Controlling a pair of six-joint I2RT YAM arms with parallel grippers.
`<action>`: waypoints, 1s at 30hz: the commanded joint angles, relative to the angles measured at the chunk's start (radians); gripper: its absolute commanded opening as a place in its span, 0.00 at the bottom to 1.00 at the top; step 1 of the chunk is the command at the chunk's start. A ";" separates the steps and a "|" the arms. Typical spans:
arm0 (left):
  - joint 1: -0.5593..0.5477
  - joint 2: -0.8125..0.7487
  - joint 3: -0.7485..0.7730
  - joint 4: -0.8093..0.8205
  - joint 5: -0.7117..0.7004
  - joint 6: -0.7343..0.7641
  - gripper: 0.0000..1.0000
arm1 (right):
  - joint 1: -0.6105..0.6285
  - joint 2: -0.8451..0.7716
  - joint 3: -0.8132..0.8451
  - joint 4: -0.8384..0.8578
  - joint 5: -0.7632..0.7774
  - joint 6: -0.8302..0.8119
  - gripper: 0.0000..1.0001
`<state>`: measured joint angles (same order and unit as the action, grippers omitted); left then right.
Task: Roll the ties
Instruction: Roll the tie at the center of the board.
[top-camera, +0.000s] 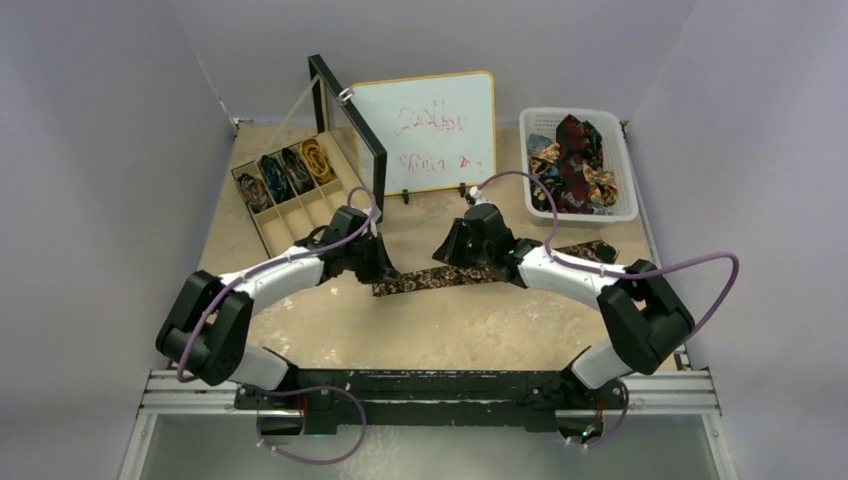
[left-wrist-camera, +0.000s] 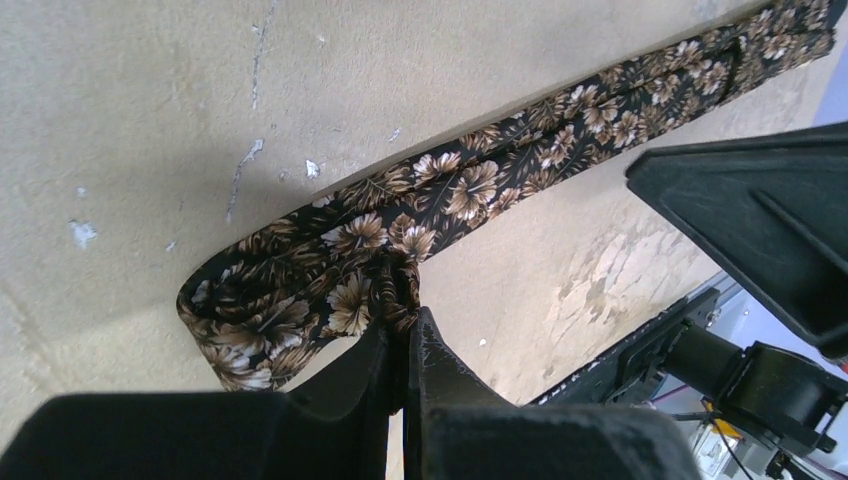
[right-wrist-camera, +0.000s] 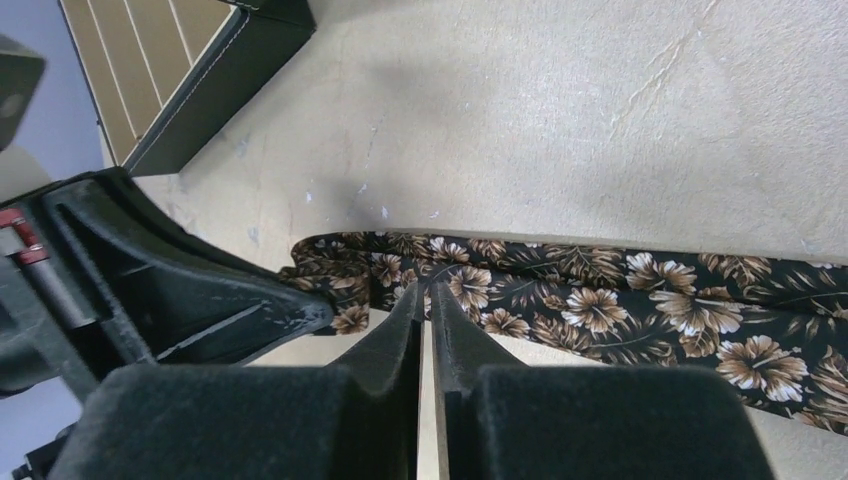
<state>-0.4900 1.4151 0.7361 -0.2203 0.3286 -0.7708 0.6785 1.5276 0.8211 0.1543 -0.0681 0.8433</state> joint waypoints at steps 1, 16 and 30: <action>-0.030 0.054 0.039 0.059 -0.016 -0.042 0.00 | 0.001 -0.046 -0.026 0.003 0.009 -0.033 0.09; -0.048 -0.085 0.037 0.057 -0.057 -0.075 0.55 | -0.009 -0.116 -0.072 0.143 -0.098 -0.164 0.51; 0.189 -0.462 -0.198 -0.069 0.005 -0.058 0.69 | 0.056 -0.099 -0.117 0.425 -0.375 -0.911 0.93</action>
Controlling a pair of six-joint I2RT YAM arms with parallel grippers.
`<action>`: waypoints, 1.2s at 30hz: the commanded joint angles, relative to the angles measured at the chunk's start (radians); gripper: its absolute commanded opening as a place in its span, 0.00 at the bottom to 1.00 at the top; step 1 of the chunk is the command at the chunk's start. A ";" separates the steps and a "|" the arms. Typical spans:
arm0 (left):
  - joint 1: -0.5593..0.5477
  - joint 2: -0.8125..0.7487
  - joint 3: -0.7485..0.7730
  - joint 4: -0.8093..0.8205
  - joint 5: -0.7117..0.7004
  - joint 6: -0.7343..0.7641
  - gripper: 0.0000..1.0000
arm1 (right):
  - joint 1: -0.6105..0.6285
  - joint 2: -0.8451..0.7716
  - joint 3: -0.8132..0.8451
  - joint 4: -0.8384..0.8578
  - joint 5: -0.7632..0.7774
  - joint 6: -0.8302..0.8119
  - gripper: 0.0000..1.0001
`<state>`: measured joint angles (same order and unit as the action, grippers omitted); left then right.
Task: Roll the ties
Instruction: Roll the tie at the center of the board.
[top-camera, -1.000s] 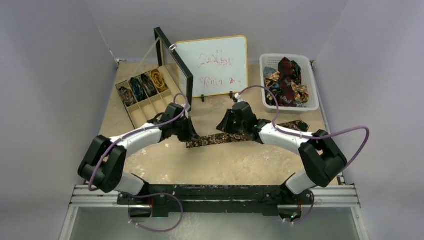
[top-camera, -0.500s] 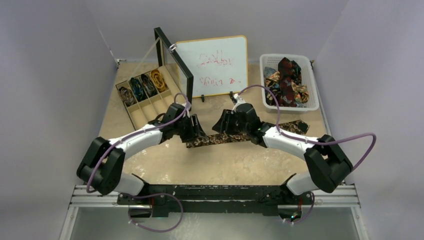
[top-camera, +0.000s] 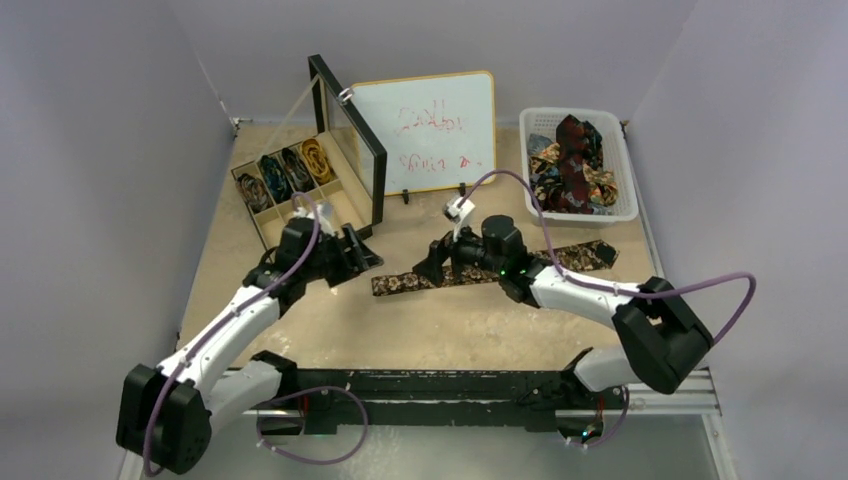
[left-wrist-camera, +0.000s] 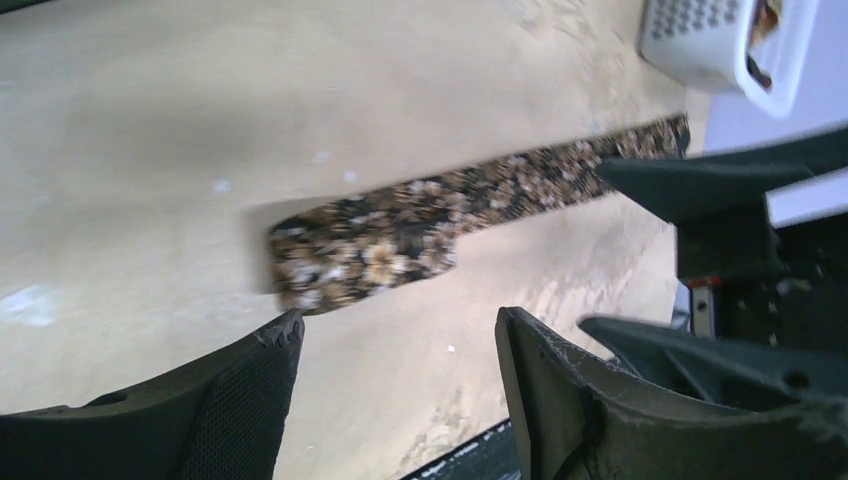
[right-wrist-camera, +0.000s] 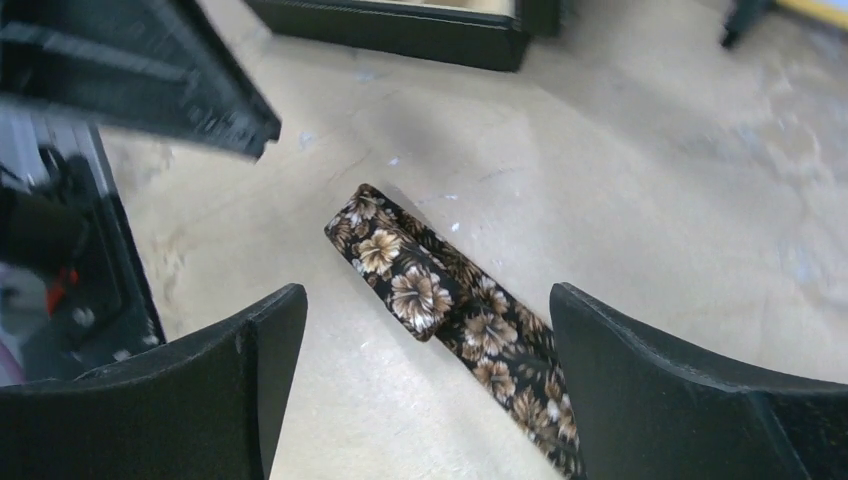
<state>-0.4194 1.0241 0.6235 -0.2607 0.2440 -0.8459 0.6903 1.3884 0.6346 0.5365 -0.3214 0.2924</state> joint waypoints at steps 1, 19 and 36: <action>0.145 -0.089 -0.104 -0.029 0.110 0.024 0.70 | 0.065 0.067 0.098 -0.009 -0.128 -0.449 0.93; 0.275 -0.174 -0.191 -0.081 0.210 0.065 0.71 | 0.168 0.461 0.384 -0.269 -0.226 -0.824 0.88; 0.280 -0.158 -0.268 0.012 0.251 0.005 0.70 | 0.183 0.572 0.443 -0.277 -0.260 -0.755 0.37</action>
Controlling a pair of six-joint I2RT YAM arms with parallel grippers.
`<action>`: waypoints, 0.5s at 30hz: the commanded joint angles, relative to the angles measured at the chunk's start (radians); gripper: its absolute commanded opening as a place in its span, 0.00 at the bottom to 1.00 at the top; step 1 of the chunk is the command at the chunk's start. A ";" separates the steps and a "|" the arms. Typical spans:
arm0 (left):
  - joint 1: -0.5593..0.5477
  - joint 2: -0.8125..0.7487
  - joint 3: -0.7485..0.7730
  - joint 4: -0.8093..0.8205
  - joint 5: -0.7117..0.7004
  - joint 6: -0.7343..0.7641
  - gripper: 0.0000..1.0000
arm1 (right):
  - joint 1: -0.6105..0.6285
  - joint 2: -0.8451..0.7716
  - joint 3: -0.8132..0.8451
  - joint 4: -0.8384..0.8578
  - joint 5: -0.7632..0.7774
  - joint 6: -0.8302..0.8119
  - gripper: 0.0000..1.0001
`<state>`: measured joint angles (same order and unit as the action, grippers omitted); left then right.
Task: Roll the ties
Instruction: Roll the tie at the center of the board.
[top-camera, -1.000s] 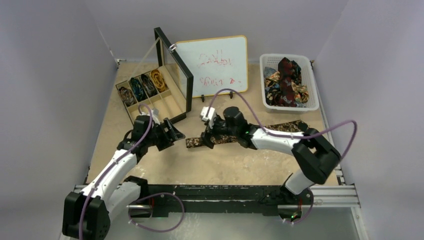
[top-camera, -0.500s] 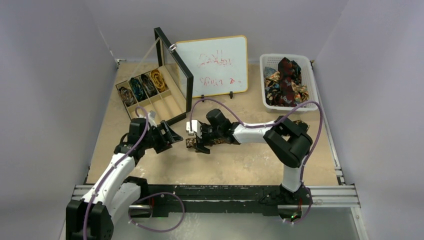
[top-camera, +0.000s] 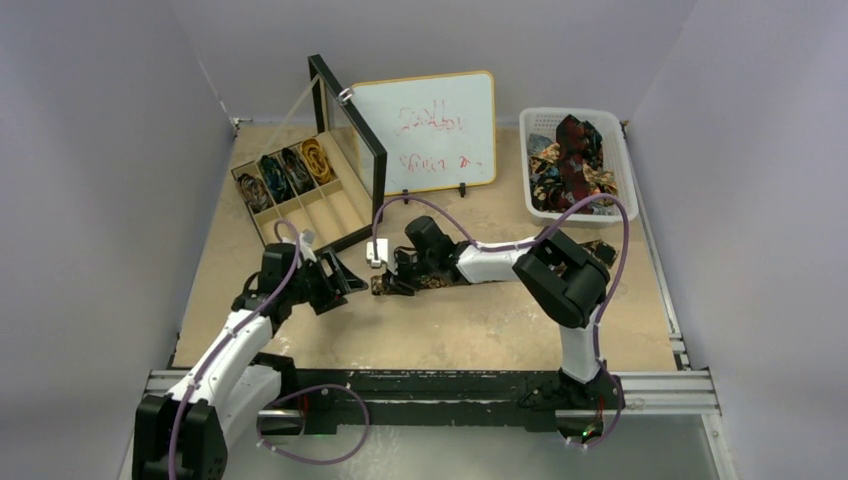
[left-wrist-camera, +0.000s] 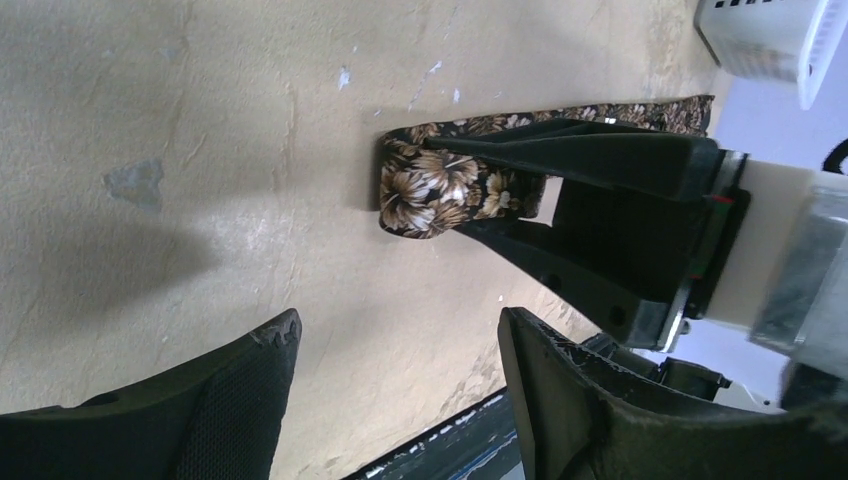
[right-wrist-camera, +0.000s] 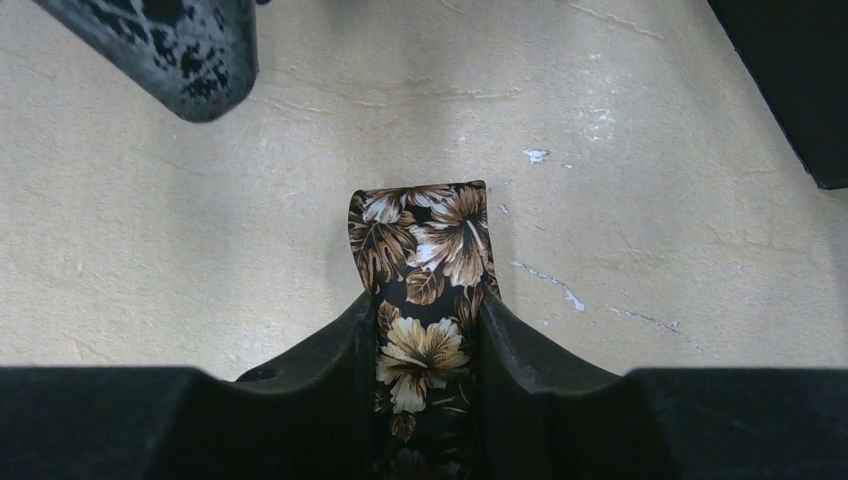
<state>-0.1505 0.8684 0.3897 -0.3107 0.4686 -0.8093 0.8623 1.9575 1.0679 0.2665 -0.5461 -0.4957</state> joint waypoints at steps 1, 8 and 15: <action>0.012 -0.006 -0.045 0.070 0.029 -0.041 0.70 | 0.017 0.000 0.001 0.003 -0.043 0.040 0.36; 0.014 -0.051 -0.065 0.050 0.003 -0.083 0.69 | 0.093 -0.012 -0.032 0.026 -0.070 0.059 0.32; 0.016 -0.146 -0.045 -0.062 -0.067 -0.111 0.69 | 0.129 -0.009 0.011 0.030 -0.035 0.073 0.44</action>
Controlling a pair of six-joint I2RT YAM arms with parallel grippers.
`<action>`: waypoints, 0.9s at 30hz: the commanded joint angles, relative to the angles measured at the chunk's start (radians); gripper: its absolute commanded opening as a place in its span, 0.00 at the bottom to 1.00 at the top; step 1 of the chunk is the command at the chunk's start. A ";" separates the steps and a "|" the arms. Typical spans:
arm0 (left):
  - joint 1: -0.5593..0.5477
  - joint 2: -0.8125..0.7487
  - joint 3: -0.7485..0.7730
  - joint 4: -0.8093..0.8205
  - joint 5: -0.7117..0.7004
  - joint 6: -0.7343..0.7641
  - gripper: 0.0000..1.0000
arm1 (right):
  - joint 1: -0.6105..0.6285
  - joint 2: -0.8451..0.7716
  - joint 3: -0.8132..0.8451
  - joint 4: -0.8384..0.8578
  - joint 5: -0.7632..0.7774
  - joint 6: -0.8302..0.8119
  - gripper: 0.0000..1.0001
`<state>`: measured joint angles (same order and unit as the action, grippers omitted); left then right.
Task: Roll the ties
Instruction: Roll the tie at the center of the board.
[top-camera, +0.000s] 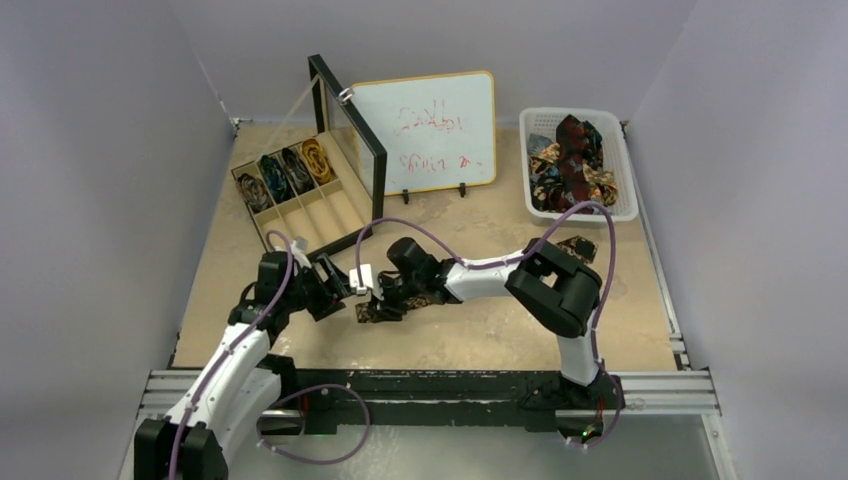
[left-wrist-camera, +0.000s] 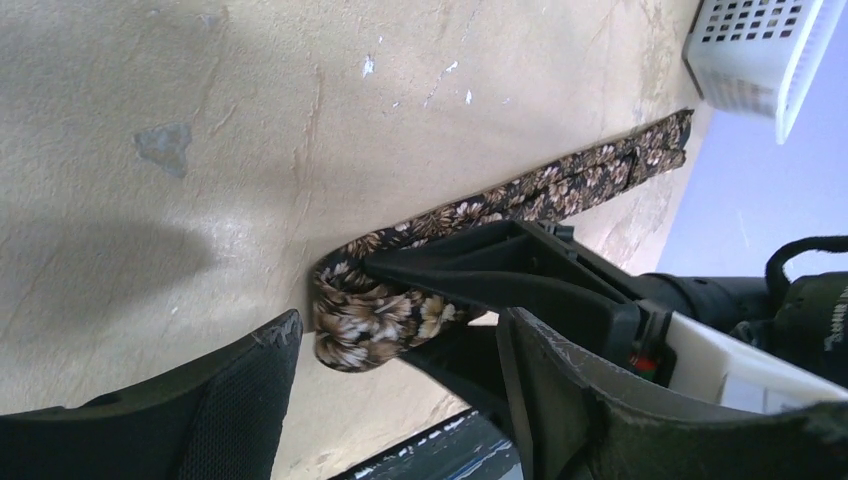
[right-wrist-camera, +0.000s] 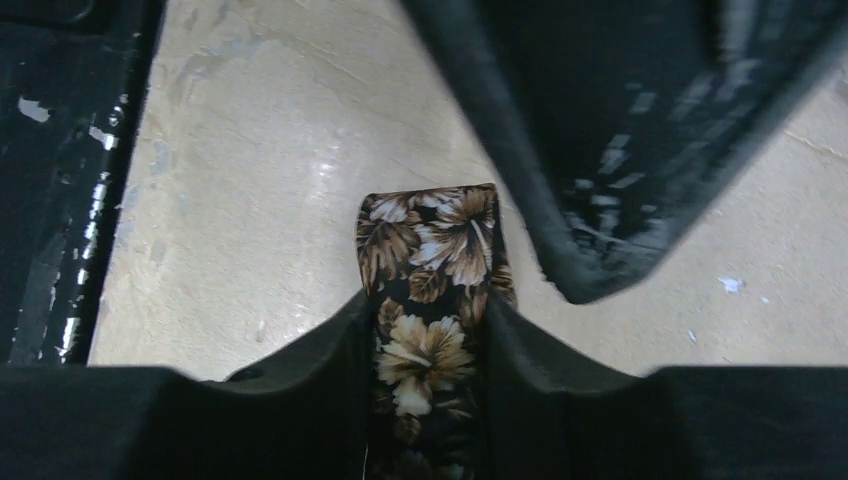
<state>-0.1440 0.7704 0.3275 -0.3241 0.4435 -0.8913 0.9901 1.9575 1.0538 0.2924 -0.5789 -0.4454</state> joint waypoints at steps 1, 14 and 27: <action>0.009 -0.056 0.019 -0.063 -0.050 -0.033 0.69 | 0.001 -0.021 0.031 0.004 0.008 0.025 0.49; 0.009 -0.074 -0.001 -0.033 -0.001 -0.020 0.71 | -0.018 -0.466 -0.353 0.409 0.419 0.713 0.99; 0.009 -0.018 -0.051 0.058 0.071 -0.019 0.71 | -0.060 -0.395 -0.338 0.190 0.361 1.367 0.64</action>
<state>-0.1436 0.7513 0.2802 -0.3210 0.4808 -0.9234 0.9257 1.5452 0.6971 0.4816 -0.1978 0.7647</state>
